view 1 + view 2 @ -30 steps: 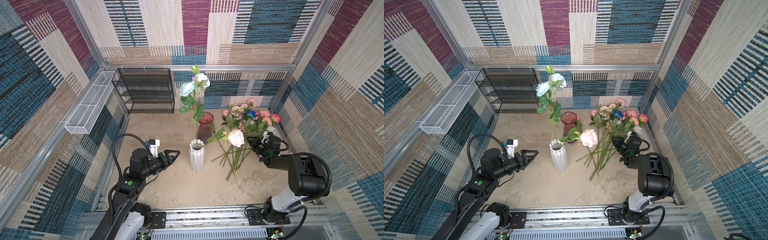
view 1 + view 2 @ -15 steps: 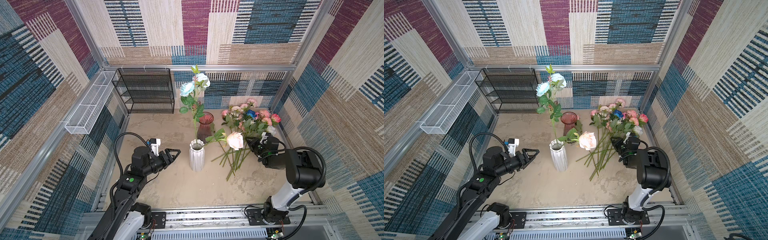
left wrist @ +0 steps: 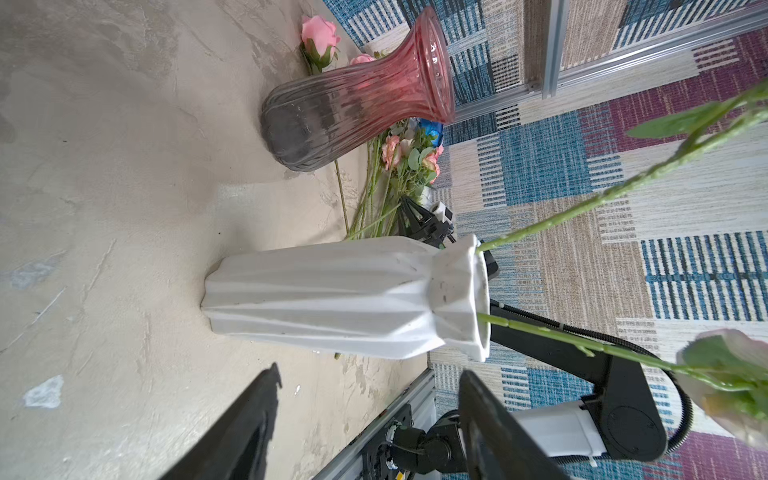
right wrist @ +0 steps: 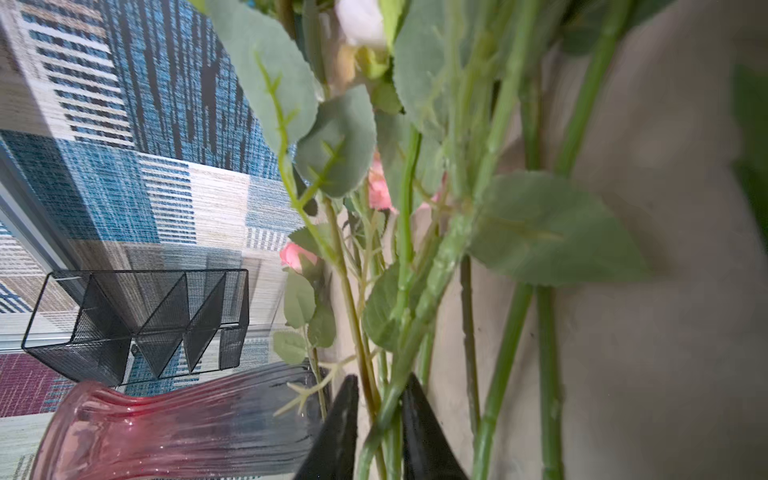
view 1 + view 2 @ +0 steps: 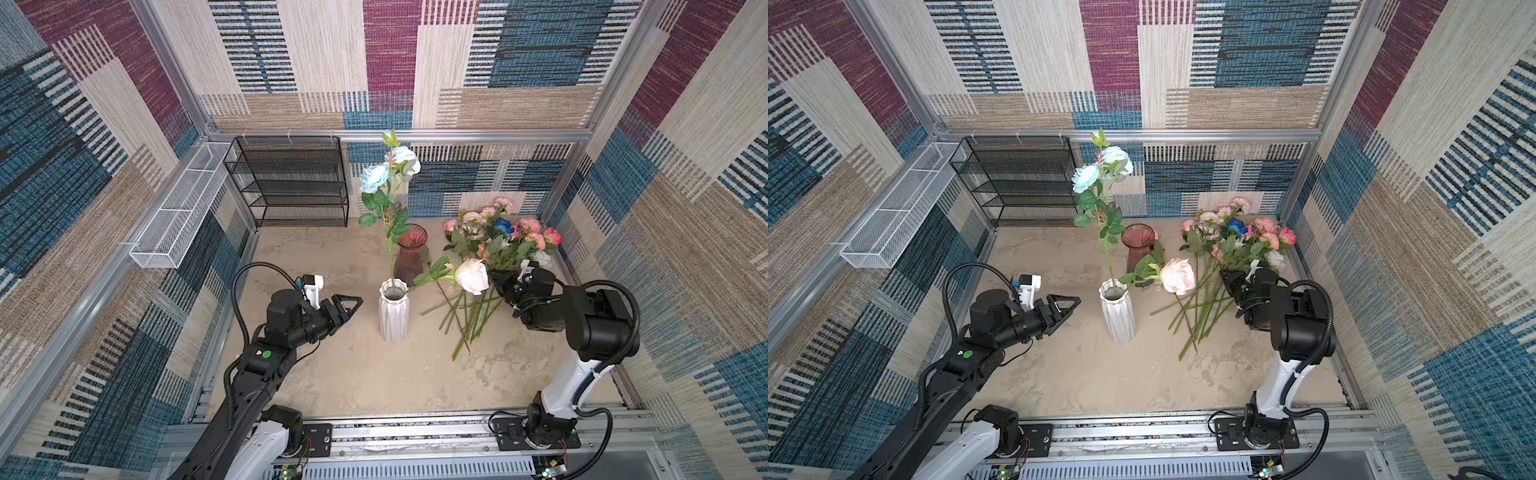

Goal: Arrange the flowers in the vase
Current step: 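Grasp the stem of the pink double-rose spray with the right gripper, then lift the pink rose spray high out of the pile with the right gripper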

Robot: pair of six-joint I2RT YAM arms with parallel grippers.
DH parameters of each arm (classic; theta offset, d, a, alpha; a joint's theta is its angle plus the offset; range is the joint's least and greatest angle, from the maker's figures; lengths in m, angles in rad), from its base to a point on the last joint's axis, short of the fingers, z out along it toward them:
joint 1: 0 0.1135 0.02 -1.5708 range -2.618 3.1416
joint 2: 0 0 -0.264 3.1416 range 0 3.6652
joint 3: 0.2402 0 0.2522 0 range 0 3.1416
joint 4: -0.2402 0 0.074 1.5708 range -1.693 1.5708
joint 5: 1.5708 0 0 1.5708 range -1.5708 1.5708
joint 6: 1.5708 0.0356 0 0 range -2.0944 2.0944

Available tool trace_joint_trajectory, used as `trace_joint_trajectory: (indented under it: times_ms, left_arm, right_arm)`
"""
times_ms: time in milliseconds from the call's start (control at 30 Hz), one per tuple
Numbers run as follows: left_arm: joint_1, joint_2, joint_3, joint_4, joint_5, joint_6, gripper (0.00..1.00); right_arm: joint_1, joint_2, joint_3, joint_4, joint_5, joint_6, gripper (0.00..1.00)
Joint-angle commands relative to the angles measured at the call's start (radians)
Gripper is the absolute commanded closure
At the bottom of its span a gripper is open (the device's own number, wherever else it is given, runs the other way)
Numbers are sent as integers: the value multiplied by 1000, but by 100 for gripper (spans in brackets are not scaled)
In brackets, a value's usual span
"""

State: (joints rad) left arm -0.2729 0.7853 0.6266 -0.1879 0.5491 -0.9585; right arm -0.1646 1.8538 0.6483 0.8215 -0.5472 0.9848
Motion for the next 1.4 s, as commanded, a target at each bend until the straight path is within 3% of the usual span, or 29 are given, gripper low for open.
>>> trace_joint_trajectory:
  times_ms: [0, 333, 700, 933, 1100, 1167, 1267, 1367]
  left_arm:
    - [0, 4, 5, 39, 5, 6, 30]
    - [-1, -4, 10, 49, 12, -1, 30]
    - [0, -76, 67, -21, 22, 51, 30]
    - [-3, -144, 103, -62, 3, 75, 30]
    - [-3, -206, 144, -125, -6, 118, 29]
    - [-3, -209, 167, -138, 50, 127, 30]
    - [-7, -205, 168, -69, 166, 103, 30]
    - [-29, -216, 184, -45, 206, 108, 31]
  right_arm:
    - [1, 7, 28, -16, 6, -14, 81]
    - [24, -206, -1, -146, 82, -105, 98]
    - [130, -712, 53, -503, 277, -327, 100]
    - [159, -972, 120, -742, 306, -383, 100]
    - [166, -1155, 114, -884, 242, -374, 100]
    - [168, -1244, 100, -926, 215, -374, 100]
    - [168, -1340, 103, -969, 111, -370, 100]
    - [168, -1388, 109, -968, -44, -345, 100]
